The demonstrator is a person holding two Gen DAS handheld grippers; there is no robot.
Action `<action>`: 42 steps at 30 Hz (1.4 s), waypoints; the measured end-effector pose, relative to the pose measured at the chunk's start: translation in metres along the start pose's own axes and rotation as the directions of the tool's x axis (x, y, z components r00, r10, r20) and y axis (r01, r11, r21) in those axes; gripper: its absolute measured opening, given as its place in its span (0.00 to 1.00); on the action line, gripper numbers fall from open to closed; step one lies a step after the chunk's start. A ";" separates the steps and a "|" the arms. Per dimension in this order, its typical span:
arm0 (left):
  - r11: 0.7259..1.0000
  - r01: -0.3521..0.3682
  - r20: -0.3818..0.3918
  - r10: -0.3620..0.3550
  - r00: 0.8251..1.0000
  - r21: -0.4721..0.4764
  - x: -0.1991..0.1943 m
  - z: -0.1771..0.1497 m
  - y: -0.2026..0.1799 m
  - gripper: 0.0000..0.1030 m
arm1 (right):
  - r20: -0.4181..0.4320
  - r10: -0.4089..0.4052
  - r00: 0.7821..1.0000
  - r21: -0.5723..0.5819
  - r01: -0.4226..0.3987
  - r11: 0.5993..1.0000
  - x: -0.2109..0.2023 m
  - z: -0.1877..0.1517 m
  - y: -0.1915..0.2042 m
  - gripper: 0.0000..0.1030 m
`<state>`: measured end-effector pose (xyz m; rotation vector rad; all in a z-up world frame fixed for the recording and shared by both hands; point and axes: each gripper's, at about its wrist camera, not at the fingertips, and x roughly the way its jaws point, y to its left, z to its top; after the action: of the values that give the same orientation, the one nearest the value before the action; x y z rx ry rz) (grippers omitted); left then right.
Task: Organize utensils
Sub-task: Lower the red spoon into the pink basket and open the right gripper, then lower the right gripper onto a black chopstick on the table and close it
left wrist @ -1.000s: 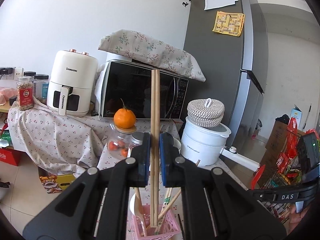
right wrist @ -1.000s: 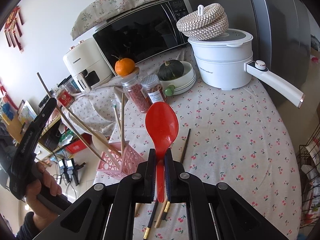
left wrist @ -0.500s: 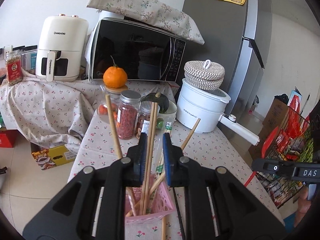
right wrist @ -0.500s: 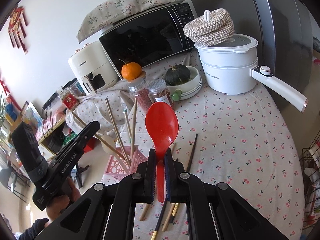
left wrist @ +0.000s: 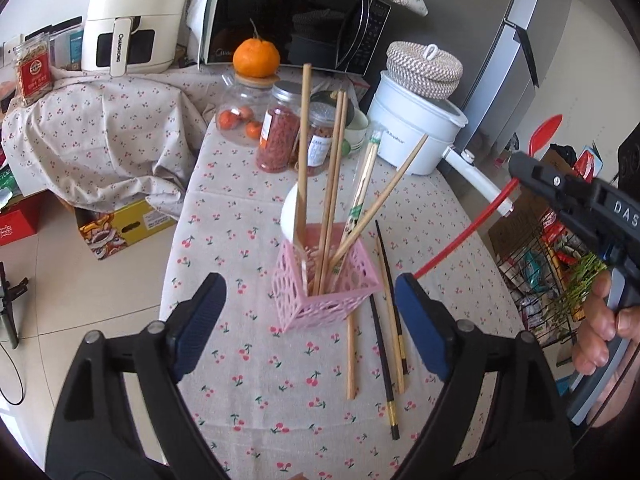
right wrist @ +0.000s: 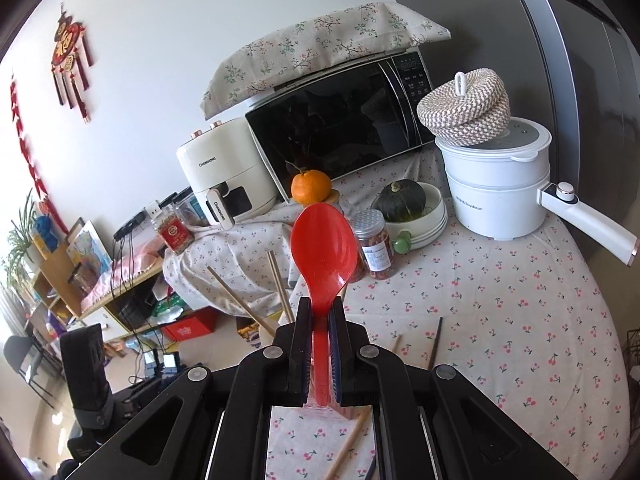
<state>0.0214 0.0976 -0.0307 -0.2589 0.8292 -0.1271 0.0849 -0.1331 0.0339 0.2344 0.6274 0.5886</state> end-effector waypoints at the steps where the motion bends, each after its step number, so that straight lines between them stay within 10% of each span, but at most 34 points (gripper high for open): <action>1: 1.000 -0.010 -0.024 0.010 1.000 -0.001 0.002 -0.003 0.003 0.86 | 0.006 0.003 1.000 -0.002 -0.003 1.000 0.002 0.000 0.003 0.08; 20: 0.997 -0.081 -0.087 0.081 0.993 0.008 0.004 -0.010 0.022 0.88 | -0.043 -0.066 0.997 -0.108 0.061 0.992 0.067 -0.023 0.026 0.09; 28: 0.990 -0.122 -0.061 0.127 0.990 0.074 0.003 -0.011 0.007 0.88 | -0.020 -0.023 1.000 -0.073 0.021 0.997 0.048 -0.018 0.020 0.44; 42: 0.981 -0.125 -0.055 0.134 0.989 0.147 0.012 -0.018 -0.017 0.99 | -0.048 -0.122 0.991 -0.092 0.118 0.989 0.022 -0.025 -0.023 0.75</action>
<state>0.0163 0.0751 -0.0461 -0.0651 0.8947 -0.0728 0.0938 -0.1381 -0.0052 0.0969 0.6610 0.5066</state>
